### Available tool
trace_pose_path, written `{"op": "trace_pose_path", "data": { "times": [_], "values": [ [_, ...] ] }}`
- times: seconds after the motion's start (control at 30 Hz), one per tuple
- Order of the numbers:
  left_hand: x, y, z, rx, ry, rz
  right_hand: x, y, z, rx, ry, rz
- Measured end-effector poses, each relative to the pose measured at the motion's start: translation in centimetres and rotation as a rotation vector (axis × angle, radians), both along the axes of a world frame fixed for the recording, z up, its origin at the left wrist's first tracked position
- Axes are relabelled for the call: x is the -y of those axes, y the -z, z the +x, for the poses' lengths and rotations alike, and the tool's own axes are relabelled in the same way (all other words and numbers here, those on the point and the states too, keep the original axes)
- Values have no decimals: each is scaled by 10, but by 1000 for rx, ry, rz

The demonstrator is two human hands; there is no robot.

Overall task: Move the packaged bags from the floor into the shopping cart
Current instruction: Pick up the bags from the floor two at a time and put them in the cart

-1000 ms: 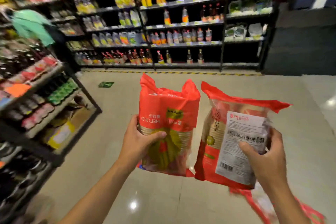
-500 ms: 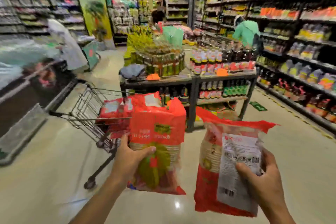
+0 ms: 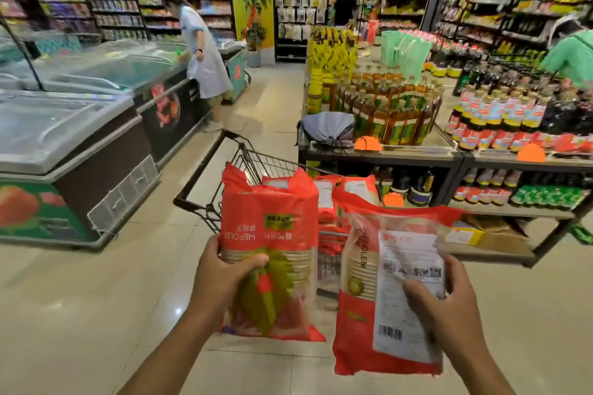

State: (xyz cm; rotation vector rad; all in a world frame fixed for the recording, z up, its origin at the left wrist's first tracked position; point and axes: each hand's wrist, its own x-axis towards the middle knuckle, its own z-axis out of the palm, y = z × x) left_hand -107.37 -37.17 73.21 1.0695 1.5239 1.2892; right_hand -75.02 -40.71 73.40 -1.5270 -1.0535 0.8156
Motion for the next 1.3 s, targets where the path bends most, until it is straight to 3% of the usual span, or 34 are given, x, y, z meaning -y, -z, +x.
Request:
{"op": "trace_pose_path", "data": {
  "times": [0.47, 0.63, 0.87, 1.07, 1.3],
  "values": [
    [-317, 41, -53, -67, -67, -180, -368, 63, -54, -34, -118, -156],
    [-446, 97, -56, -31, 10, -339, -475, 104, -65, -3, -121, -332],
    [-612, 210, -50, -140, 114, -551, -612, 191, -67, 179, -15, -591],
    [-678, 292, -54, -208, 197, -655, -676, 252, -68, 236, -11, -727],
    [-671, 287, -51, -257, 221, -694, -683, 267, -84, 261, -61, -773]
  ]
}}
